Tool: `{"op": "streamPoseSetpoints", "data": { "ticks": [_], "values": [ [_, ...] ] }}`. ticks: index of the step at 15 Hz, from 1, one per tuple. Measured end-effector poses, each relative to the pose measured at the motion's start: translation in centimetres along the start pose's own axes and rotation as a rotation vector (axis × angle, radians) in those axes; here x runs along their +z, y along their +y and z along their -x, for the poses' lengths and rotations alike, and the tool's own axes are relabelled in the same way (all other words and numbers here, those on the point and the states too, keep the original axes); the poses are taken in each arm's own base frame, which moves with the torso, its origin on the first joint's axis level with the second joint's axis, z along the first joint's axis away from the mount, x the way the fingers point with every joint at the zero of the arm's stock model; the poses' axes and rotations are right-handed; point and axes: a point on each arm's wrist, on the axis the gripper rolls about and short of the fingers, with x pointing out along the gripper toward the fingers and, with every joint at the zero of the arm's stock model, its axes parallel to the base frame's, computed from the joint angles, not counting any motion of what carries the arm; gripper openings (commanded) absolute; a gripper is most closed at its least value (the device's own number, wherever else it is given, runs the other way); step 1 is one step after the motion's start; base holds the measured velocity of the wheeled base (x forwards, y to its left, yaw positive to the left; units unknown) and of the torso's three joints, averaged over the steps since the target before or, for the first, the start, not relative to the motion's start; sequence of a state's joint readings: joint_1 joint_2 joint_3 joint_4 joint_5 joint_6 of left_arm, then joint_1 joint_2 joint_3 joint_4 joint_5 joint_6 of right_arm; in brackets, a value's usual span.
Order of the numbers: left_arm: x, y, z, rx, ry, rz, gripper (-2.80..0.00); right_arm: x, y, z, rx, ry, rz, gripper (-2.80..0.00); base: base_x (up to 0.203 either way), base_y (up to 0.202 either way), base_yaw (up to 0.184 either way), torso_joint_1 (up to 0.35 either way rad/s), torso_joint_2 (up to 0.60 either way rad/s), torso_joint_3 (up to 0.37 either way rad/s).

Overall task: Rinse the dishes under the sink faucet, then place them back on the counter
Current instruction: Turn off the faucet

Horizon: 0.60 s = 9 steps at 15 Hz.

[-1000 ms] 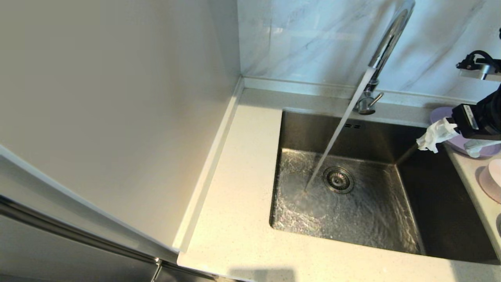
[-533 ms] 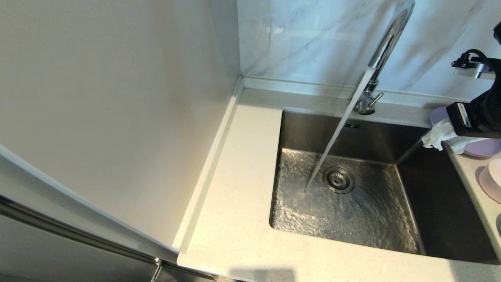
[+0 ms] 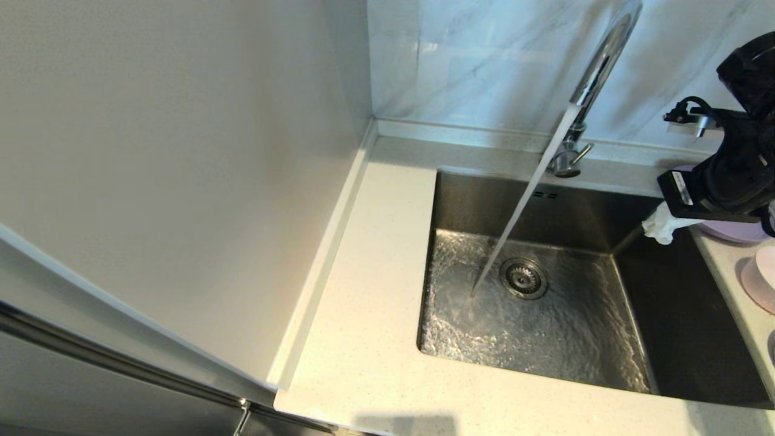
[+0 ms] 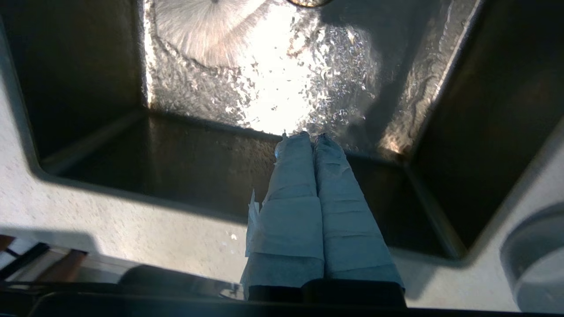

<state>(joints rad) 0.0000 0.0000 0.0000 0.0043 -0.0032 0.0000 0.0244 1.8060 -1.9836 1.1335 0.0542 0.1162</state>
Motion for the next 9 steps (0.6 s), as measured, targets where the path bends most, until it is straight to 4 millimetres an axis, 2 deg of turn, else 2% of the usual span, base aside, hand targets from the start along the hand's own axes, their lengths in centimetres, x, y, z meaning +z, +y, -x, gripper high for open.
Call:
{"op": "streamPoseSetpoints", "data": {
  "ticks": [5,9],
  "values": [
    [0.0,0.0,0.0,-0.001,0.000,0.000,-2.80,2.8,-4.5,-3.0,0.288,-0.104,-0.204,-2.80,0.000,0.000,0.000,0.000,0.00,0.000],
    [0.0,0.0,0.0,0.000,0.000,0.000,-2.80,3.4,-7.7,-4.1,0.599,-0.102,-0.264,-2.80,0.000,0.000,0.000,0.000,0.00,0.000]
  ]
}}
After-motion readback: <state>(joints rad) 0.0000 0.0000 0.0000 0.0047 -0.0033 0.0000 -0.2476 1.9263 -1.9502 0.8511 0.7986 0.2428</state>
